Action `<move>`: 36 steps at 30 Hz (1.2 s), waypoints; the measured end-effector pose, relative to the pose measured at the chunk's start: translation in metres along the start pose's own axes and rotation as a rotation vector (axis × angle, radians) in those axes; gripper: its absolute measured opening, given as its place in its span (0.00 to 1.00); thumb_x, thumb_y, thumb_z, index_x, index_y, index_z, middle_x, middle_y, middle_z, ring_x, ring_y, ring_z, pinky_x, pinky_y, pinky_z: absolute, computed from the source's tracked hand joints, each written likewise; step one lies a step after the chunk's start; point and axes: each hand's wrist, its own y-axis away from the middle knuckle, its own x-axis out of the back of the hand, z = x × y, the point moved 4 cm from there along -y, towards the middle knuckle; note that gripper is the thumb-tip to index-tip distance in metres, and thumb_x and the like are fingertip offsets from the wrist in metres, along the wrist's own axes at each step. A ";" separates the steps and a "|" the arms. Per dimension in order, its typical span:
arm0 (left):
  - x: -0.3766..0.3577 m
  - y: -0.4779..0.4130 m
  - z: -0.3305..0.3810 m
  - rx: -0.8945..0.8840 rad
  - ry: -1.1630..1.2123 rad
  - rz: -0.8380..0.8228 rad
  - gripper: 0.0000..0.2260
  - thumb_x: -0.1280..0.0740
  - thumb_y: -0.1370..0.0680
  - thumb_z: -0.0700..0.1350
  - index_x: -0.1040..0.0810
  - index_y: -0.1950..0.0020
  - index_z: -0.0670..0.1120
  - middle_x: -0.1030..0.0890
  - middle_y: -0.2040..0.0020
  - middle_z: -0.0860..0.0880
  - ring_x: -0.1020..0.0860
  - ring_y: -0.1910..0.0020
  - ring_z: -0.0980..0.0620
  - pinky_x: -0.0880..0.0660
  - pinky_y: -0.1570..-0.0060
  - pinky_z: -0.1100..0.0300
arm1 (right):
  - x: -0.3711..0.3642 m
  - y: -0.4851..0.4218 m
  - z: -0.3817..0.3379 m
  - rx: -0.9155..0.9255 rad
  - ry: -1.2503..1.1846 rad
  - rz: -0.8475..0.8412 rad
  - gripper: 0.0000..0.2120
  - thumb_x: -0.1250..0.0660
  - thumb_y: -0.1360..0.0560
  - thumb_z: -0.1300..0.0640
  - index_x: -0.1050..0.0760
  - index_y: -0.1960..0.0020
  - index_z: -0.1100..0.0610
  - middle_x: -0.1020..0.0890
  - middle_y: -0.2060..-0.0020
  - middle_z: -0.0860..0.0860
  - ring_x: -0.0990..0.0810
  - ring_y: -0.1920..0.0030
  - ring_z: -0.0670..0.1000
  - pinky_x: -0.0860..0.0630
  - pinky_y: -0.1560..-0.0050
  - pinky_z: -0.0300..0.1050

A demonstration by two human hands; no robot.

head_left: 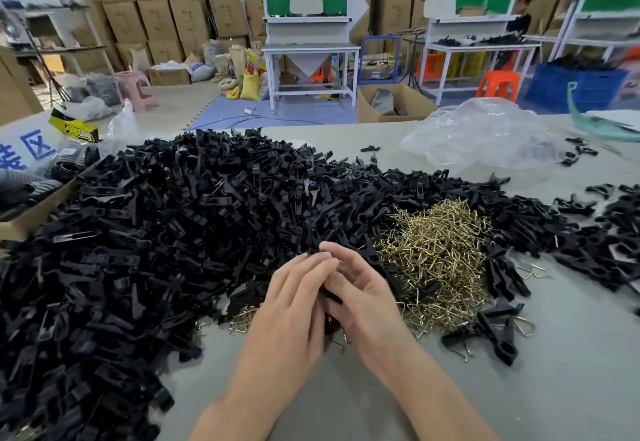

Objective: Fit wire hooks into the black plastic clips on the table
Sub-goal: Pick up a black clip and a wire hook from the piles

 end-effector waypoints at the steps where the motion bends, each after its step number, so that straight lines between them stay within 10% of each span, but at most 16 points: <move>1: 0.000 -0.001 -0.001 0.008 -0.006 0.004 0.20 0.43 0.20 0.40 0.31 0.28 0.48 0.29 0.29 0.55 0.32 0.27 0.53 0.37 0.28 0.63 | 0.002 -0.002 0.000 0.003 -0.007 0.010 0.13 0.28 0.26 0.60 0.17 0.42 0.51 0.14 0.49 0.54 0.15 0.43 0.54 0.19 0.45 0.46; 8: 0.007 -0.002 -0.011 0.156 0.023 0.122 0.19 0.45 0.18 0.41 0.31 0.29 0.52 0.31 0.27 0.55 0.31 0.30 0.55 0.32 0.33 0.61 | 0.012 -0.007 -0.003 0.044 0.068 0.079 0.16 0.38 0.19 0.68 0.21 0.38 0.52 0.14 0.46 0.52 0.16 0.43 0.50 0.18 0.44 0.49; 13: 0.012 -0.002 -0.018 0.264 0.070 0.182 0.17 0.47 0.20 0.47 0.25 0.35 0.52 0.30 0.27 0.54 0.23 0.53 0.61 0.30 0.54 0.72 | 0.011 -0.002 -0.011 0.203 0.400 0.137 0.19 0.39 0.17 0.65 0.23 0.34 0.45 0.17 0.41 0.40 0.19 0.38 0.43 0.20 0.41 0.45; 17: 0.014 -0.001 -0.019 0.317 0.105 0.226 0.14 0.43 0.19 0.49 0.25 0.35 0.53 0.25 0.31 0.58 0.19 0.53 0.56 0.22 0.52 0.60 | 0.005 0.007 -0.018 0.372 0.657 0.138 0.22 0.39 0.17 0.63 0.26 0.31 0.40 0.21 0.37 0.33 0.26 0.33 0.37 0.27 0.31 0.50; 25: 0.013 0.001 -0.014 0.388 0.269 0.184 0.16 0.41 0.20 0.58 0.36 0.33 0.69 0.19 0.54 0.60 0.18 0.60 0.57 0.23 0.62 0.60 | 0.013 0.004 -0.024 0.308 0.373 0.176 0.19 0.37 0.18 0.66 0.24 0.35 0.45 0.15 0.44 0.44 0.18 0.42 0.44 0.18 0.49 0.40; 36: 0.012 0.000 -0.009 0.575 0.674 0.101 0.23 0.41 0.22 0.55 0.40 0.32 0.77 0.22 0.52 0.59 0.18 0.57 0.56 0.22 0.54 0.65 | 0.010 0.001 -0.022 0.076 -0.064 0.023 0.17 0.34 0.25 0.63 0.16 0.43 0.47 0.15 0.51 0.53 0.15 0.55 0.49 0.17 0.58 0.44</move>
